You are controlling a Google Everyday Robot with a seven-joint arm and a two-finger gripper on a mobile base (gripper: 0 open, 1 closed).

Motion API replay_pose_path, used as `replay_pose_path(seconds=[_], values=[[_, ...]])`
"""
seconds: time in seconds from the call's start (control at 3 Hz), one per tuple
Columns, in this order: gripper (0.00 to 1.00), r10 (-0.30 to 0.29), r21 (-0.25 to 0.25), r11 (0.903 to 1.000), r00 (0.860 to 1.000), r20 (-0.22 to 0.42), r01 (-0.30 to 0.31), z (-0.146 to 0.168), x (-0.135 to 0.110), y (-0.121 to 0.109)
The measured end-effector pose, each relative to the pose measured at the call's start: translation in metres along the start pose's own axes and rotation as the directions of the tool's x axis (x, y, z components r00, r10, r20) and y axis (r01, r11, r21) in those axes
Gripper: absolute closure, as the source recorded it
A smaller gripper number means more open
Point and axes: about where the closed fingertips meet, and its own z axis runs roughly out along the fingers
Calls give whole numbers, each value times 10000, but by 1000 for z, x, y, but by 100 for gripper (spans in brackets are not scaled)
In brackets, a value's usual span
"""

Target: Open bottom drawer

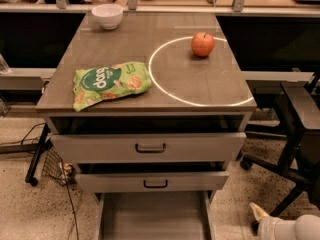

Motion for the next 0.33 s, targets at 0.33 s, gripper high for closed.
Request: replay_pose_path(seconds=[0.33], values=[[0,-1,93,10000,10000,-18,1,-4,0,-4]])
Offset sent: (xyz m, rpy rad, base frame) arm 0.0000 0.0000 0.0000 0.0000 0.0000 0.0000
